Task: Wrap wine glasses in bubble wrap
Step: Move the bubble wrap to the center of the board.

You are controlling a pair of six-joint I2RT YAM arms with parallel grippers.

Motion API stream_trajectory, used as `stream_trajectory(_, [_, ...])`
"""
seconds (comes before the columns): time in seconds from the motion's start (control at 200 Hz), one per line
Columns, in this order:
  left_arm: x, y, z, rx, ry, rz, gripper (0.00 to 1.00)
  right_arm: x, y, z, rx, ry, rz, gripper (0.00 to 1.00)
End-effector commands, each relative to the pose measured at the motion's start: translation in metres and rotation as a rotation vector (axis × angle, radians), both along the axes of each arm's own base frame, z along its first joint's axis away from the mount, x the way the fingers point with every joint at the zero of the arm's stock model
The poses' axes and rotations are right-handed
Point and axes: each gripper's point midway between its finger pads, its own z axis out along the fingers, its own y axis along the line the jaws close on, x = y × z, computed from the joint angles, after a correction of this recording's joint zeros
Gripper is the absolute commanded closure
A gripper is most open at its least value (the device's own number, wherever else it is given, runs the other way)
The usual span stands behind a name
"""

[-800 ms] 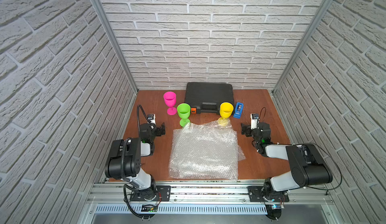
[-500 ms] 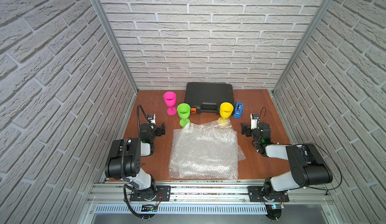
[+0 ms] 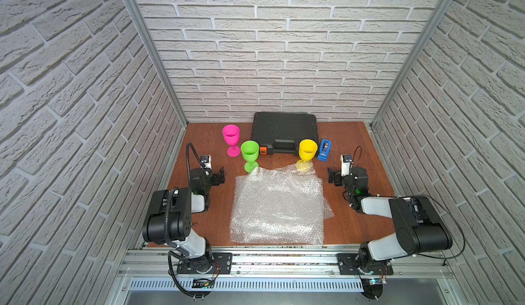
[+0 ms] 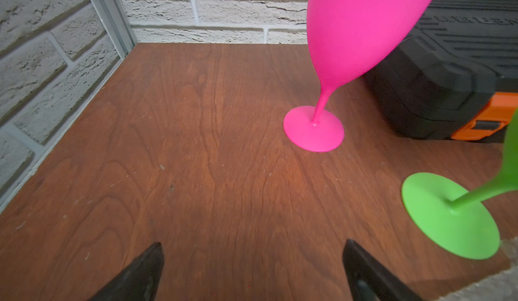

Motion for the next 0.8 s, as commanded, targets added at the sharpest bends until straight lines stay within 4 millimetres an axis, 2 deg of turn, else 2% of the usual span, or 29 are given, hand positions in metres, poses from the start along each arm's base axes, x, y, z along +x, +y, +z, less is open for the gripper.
stream_trajectory(0.0, [0.007, 0.011, 0.021, 0.022, -0.065, 0.068, 0.02, 0.012, -0.009, 0.046, -0.008, 0.014, -0.056, 0.01])
stream_trajectory(0.11, [-0.001, 0.019, 0.041, 0.053, -0.068, 0.151, 0.02, 0.008, -0.002, 0.063, 0.047, 0.121, -0.046, 0.01])
stream_trajectory(0.19, [-0.007, 0.023, 0.055, 0.065, -0.031, 0.216, 0.02, -0.002, 0.014, 0.063, 0.143, 0.246, -0.006, 0.02])
stream_trajectory(0.245, [-0.01, 0.02, 0.065, 0.059, -0.018, 0.235, 0.02, -0.013, 0.029, 0.058, 0.22, 0.34, 0.04, 0.08])
stream_trajectory(0.32, [-0.015, 0.008, 0.077, 0.051, 0.003, 0.218, 0.02, -0.031, 0.045, 0.05, 0.312, 0.459, 0.055, 0.11])
stream_trajectory(0.43, [-0.023, -0.021, 0.091, 0.05, 0.042, 0.155, 0.04, -0.059, 0.071, 0.041, 0.424, 0.598, 0.127, 0.16])
stream_trajectory(0.57, [-0.038, -0.057, 0.103, 0.025, 0.13, 0.057, 0.04, -0.09, 0.091, 0.025, 0.437, 0.747, 0.171, 0.08])
stream_trajectory(0.67, [-0.052, -0.073, 0.101, -0.059, 0.218, 0.014, 0.05, -0.1, 0.097, 0.01, 0.378, 0.828, 0.168, 0.08])
stream_trajectory(0.795, [-0.071, -0.088, 0.091, -0.172, 0.348, -0.016, 0.06, -0.102, 0.099, -0.01, 0.325, 0.89, 0.155, 0.08])
